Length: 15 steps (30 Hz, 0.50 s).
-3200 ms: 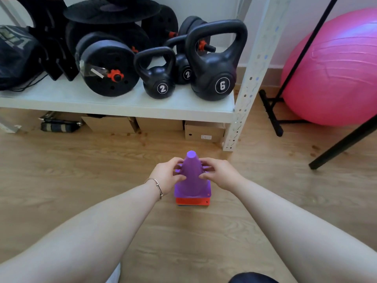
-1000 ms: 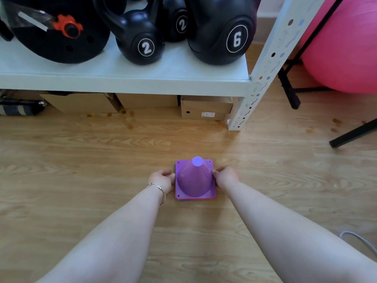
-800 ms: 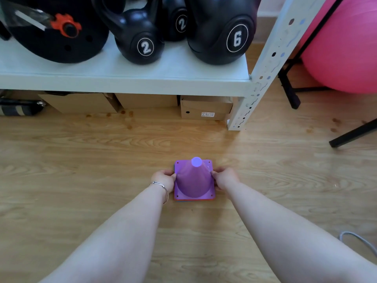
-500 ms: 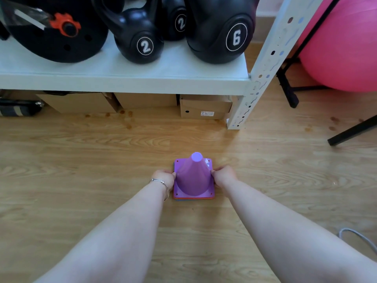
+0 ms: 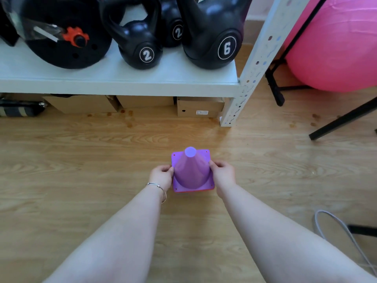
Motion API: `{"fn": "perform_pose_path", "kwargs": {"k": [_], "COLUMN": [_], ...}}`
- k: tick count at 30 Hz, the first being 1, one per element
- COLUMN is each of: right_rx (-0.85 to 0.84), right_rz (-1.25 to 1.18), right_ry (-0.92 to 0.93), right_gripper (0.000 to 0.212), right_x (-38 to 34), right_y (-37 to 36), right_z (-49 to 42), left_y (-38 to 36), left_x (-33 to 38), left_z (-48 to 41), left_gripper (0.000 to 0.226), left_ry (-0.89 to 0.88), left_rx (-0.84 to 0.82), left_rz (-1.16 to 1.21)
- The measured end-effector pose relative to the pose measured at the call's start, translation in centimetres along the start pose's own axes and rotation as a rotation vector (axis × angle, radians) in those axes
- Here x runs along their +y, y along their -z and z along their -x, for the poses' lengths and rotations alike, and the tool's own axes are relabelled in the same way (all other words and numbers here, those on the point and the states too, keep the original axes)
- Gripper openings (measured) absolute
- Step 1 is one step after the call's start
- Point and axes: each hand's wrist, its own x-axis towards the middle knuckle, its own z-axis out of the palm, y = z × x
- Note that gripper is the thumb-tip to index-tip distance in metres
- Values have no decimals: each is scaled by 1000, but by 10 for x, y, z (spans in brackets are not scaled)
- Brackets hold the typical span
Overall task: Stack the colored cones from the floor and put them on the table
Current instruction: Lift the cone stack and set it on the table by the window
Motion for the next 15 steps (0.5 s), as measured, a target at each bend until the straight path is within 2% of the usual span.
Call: {"fn": "perform_pose_path", "kwargs": {"k": [5,9,12,15], "right_rx": [61,66,89,108], "right_rz": [-154,-204,-244,-178], "right_ry": [44,46,70,128], "right_gripper": [17,16,21,26], "right_x": [-50,-107,-152,-201], "right_y": [42,84,119,162], "right_z": [86,161,224,287], "left_y": [14,34,43,48], "left_x": [60,117,167,215], "left_z": [106,199,279,367], "left_gripper": [9,23,23,26], "left_ry": [-52,-72,-152,-209], "left_rx": [19,21,43,52], "left_rz": [109,156,88,18]}}
